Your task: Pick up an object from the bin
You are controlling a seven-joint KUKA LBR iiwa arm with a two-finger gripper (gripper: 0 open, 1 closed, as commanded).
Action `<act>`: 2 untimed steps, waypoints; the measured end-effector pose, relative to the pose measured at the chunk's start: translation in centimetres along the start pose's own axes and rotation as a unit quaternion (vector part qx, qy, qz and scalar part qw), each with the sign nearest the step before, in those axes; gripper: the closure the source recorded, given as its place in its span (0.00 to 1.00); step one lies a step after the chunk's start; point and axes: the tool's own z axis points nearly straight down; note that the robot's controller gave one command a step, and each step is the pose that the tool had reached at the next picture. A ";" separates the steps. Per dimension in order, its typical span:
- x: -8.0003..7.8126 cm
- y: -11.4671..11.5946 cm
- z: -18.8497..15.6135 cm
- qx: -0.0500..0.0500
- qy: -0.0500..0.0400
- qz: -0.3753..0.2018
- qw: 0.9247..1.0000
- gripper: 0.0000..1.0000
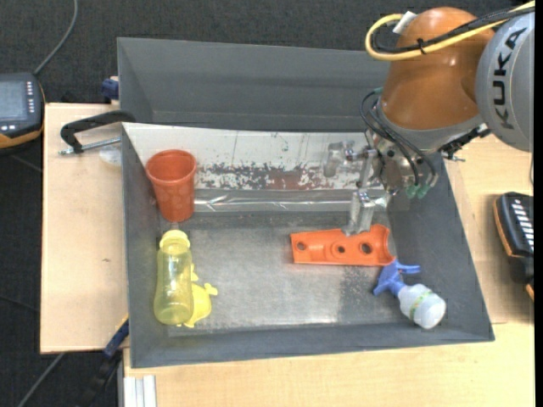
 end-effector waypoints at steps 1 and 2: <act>0.4 -1.0 3.6 -0.001 0.002 -0.147 0.989 0.00; -0.5 -1.4 5.4 0.000 -0.001 -0.155 0.988 0.00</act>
Offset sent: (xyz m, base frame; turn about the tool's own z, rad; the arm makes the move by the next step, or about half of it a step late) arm 0.0147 -0.0127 -0.0620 -0.2567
